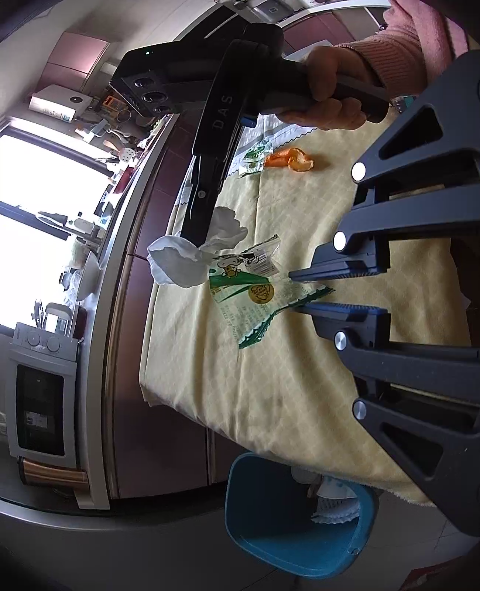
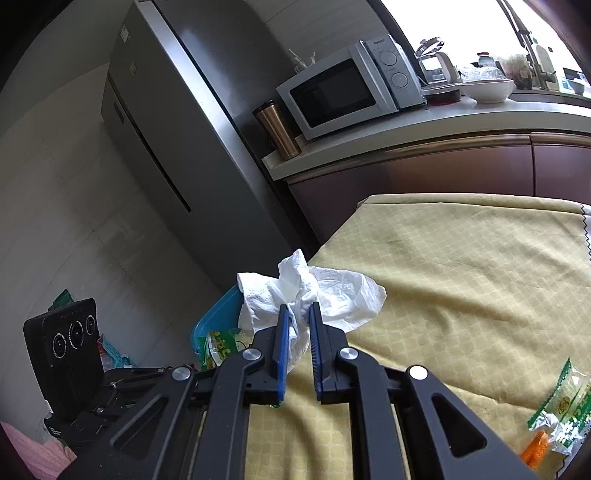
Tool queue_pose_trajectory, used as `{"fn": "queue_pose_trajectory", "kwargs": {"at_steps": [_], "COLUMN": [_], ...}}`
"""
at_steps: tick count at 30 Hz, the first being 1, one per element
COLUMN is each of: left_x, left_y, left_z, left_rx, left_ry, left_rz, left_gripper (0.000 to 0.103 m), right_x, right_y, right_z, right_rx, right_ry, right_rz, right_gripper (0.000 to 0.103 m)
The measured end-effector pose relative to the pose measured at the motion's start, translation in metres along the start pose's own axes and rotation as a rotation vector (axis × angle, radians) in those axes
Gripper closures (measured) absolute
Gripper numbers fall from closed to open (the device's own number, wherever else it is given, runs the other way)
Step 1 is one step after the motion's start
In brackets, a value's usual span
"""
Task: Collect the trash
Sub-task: 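Carry the green wrapper and white tissue toward the blue bin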
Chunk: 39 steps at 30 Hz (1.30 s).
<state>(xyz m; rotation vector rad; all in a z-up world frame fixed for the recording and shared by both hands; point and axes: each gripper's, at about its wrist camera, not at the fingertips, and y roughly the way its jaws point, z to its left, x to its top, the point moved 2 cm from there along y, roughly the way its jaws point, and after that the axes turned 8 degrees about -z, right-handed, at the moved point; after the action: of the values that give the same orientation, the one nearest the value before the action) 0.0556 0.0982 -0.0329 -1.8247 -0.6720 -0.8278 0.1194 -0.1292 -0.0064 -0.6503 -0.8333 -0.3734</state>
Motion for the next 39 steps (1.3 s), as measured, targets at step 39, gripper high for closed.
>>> {"fn": "queue_pose_trajectory", "kwargs": {"at_steps": [39], "left_x": [0.000], "left_y": [-0.030], "left_z": [0.079], "left_rx": [0.184], "left_ry": [-0.086], "left_rz": [-0.046], "left_gripper": [0.091], "right_x": [0.002], "right_y": [0.096], "right_z": [0.058], "right_rx": [0.118], "right_ry": [-0.121], "right_rz": [0.111], "right_gripper": [0.093]}}
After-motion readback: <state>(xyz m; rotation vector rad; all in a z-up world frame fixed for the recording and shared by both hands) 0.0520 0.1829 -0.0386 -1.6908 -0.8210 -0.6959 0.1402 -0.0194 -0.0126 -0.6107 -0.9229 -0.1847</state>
